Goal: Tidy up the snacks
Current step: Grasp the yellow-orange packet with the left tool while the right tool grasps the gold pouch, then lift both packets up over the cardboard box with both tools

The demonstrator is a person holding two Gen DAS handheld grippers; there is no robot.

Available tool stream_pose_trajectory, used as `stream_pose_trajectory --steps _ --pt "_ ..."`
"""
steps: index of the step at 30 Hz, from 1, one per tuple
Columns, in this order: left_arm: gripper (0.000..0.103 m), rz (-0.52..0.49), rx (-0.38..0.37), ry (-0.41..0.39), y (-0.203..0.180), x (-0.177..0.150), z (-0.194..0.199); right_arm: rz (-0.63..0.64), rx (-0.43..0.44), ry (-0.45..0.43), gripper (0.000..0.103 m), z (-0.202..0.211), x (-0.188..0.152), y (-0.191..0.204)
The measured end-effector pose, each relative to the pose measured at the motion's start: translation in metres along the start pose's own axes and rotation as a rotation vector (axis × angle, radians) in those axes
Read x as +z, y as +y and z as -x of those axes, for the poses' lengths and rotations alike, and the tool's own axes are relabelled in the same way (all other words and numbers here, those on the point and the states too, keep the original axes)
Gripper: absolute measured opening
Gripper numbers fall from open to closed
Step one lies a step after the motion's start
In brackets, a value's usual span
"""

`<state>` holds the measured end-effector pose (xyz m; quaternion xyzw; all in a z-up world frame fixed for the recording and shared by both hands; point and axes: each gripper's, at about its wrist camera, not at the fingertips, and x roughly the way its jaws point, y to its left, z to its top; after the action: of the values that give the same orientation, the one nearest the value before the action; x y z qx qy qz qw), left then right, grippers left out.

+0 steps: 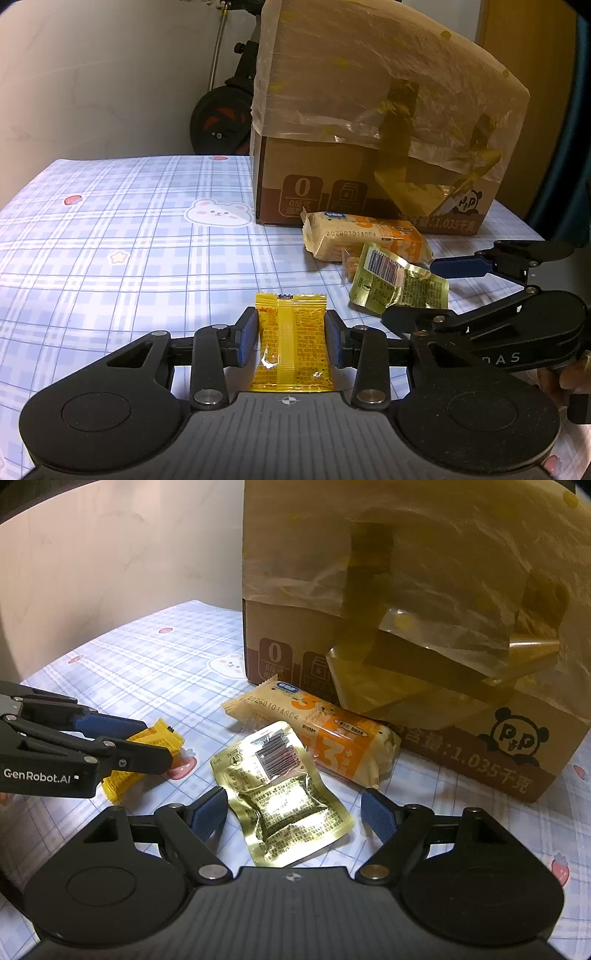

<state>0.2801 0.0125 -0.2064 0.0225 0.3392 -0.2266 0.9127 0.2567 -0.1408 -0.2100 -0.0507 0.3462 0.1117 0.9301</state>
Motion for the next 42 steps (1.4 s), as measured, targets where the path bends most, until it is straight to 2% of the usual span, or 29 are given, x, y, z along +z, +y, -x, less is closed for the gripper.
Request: stream_pose_trajectory --steps 7,8,10,13,18,24,42 --pt "0.041 -0.003 0.0 0.0 0.001 0.0 0.0 0.003 0.018 0.007 0.081 0.002 0.001 -0.002" --pt "0.041 -0.004 0.0 0.0 0.001 0.0 0.0 0.003 0.03 0.006 0.08 0.002 0.0 -0.003" --pt "0.041 -0.004 0.0 0.0 0.001 0.0 0.0 0.028 0.039 -0.008 0.07 0.005 -0.001 0.001" --pt "0.041 -0.004 0.0 0.0 0.001 0.0 0.0 0.092 0.005 -0.034 0.063 0.01 -0.004 0.014" --pt "0.041 -0.01 0.002 0.0 0.001 -0.001 0.001 0.088 -0.023 -0.064 0.057 0.021 -0.012 0.018" --pt "0.041 -0.011 0.001 0.0 0.002 -0.001 0.001 -0.005 0.014 -0.085 0.056 0.026 -0.011 0.001" --pt "0.041 -0.011 -0.003 -0.004 0.003 -0.001 0.002 -0.097 0.047 -0.143 0.056 0.037 -0.015 -0.01"
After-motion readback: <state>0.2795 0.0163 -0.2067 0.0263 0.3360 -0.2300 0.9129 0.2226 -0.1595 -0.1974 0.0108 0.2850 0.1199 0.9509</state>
